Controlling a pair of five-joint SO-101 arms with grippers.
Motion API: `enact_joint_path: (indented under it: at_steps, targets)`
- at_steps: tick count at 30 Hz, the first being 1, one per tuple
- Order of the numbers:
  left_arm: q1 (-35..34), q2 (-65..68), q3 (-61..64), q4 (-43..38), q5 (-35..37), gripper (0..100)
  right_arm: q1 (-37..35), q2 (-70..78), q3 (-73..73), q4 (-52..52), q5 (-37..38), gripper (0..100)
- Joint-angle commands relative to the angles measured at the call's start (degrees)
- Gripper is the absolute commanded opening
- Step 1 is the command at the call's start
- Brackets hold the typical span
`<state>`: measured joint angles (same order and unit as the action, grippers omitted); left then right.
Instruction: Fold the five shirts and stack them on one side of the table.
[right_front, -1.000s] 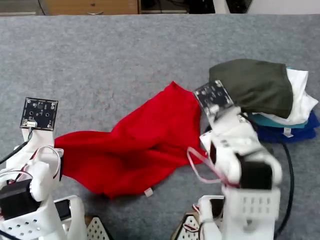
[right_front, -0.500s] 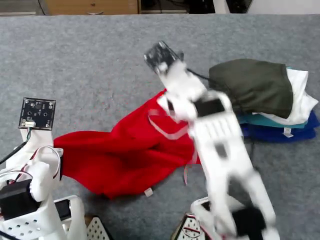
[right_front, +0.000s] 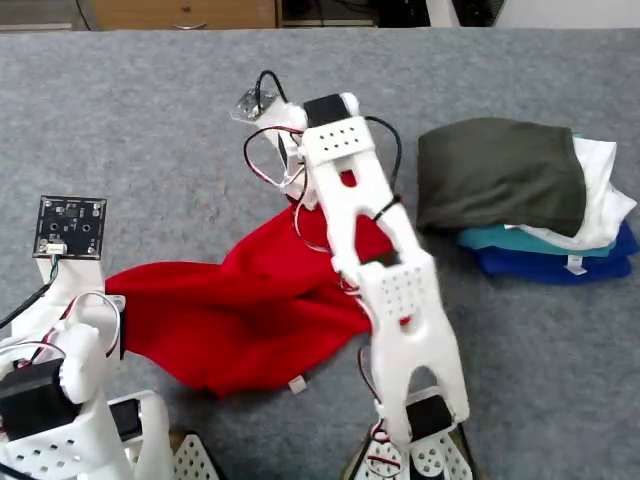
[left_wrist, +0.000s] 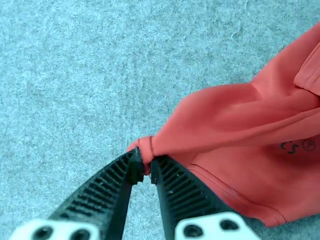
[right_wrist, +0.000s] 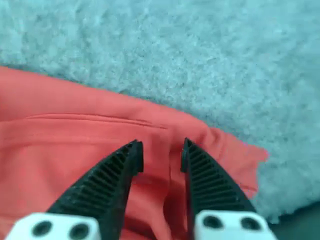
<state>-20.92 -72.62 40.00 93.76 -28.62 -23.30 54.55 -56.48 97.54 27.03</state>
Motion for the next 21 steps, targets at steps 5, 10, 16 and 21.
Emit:
enact_joint_path:
  at_steps: [5,10,16,21]
  targets:
    - [0.0,0.0,-0.4,-0.8,0.4,2,-0.3,10.8,-19.6,4.9,2.1,19.6]
    - [-0.1,0.0,-0.4,-0.8,0.4,2,-0.3,8.0,-15.6,4.9,2.3,19.6]
    - [0.2,0.0,-0.4,-0.8,0.2,2,-0.2,1.3,-5.6,4.9,4.8,19.6]
    - [0.2,0.1,-0.4,-0.8,0.2,2,-0.2,-4.3,1.5,4.7,6.3,19.6]
